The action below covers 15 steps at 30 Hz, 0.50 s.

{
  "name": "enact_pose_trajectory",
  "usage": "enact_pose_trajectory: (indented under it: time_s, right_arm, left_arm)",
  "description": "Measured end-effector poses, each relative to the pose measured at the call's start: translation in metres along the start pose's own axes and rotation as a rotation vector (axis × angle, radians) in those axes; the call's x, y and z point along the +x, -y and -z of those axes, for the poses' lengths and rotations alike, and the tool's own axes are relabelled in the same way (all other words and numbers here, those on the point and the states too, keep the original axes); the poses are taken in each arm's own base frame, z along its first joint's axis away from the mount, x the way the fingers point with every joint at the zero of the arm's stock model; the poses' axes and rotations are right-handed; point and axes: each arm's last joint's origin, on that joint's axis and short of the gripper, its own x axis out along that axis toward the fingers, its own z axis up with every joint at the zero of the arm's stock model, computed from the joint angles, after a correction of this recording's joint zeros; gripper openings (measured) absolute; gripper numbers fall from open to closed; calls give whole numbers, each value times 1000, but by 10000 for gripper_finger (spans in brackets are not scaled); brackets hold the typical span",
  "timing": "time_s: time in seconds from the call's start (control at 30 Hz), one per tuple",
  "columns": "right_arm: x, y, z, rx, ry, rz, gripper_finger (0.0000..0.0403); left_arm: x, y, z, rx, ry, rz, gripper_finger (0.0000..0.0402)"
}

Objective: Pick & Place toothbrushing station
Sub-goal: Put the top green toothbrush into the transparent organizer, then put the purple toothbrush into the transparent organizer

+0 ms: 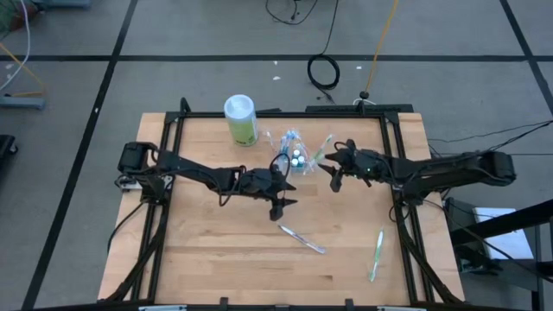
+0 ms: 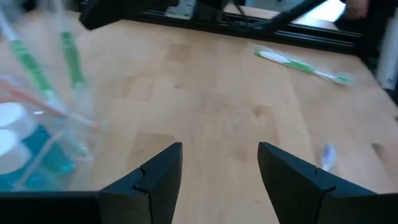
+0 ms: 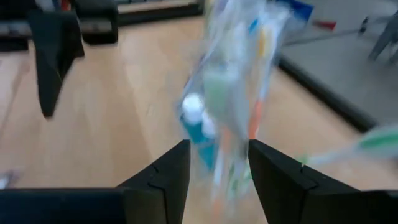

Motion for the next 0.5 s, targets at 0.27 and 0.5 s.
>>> enact_pose_trajectory:
  time_s: [0.27,0.5]
  right_arm:
    - [-16,-13,10,138,-124,-61,155]
    - [-24,-27,20,227,-184,-120,151]
  left_arm:
    - [-1,22,4,73,-11,89,216]
    - [-4,42,8,96,-17,137,216]
